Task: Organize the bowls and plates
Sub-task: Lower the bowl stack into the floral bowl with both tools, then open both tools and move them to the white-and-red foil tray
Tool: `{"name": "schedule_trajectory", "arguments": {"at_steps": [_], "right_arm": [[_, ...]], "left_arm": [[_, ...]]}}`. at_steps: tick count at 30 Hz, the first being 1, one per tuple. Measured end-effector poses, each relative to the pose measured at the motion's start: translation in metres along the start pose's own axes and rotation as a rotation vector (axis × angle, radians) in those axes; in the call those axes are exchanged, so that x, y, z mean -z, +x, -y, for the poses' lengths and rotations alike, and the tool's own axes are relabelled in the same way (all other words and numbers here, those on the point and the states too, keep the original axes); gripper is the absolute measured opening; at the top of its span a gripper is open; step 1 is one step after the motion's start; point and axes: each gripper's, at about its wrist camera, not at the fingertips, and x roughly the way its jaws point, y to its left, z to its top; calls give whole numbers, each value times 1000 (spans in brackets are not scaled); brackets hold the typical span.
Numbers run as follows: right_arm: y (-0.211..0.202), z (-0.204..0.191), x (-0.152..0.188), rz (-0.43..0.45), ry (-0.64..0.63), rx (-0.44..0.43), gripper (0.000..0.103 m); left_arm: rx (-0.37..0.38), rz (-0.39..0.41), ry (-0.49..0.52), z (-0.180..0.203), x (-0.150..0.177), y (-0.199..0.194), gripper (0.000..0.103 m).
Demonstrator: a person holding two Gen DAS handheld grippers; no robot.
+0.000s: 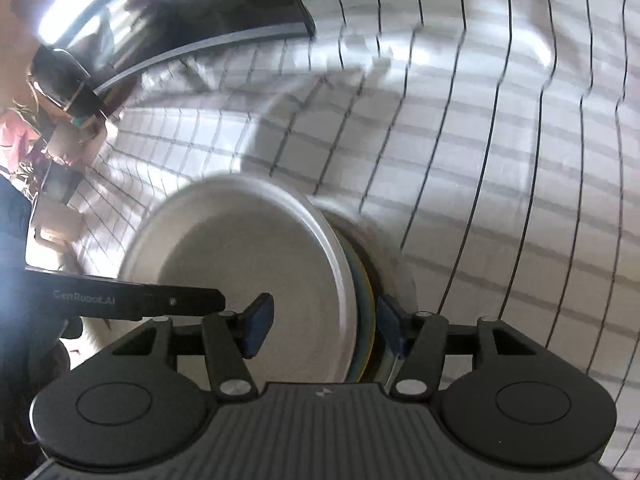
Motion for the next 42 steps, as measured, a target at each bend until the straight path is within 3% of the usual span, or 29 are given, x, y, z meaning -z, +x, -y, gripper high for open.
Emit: {"name": "schedule_trajectory", "arguments": {"at_steps": [4, 7, 9, 12, 14, 20, 22, 25, 31, 42], "right_arm": [[-7, -2, -5, 19, -1, -13, 57], [-6, 3, -4, 8, 24, -10, 57], [-5, 4, -3, 0, 36, -15, 57], [-3, -1, -1, 0, 35, -29, 58], [-2, -2, 0, -2, 35, -35, 58], [-2, 2, 3, 2, 57, -47, 58], [-4, 1, 3, 9, 54, -36, 58], [-11, 1, 3, 52, 43, -20, 58], [-21, 4, 3, 90, 44, -64, 57], [-25, -1, 9, 101, 32, -109, 57]], "left_arm": [[-13, 67, -17, -2, -3, -20, 43], [27, 89, -16, -2, -4, -30, 42], [-5, 92, 3, 3, -3, -29, 41], [-67, 94, 26, 5, 1, -22, 29], [-87, 94, 18, 1, 3, -19, 30], [-76, 49, 10, 0, 9, -3, 30], [-86, 55, 25, 4, 8, -5, 30], [-45, 70, 32, 9, 4, -16, 27], [-2, 113, 64, 25, 0, -33, 27], [-25, 96, 20, 16, 0, -25, 27]]}}
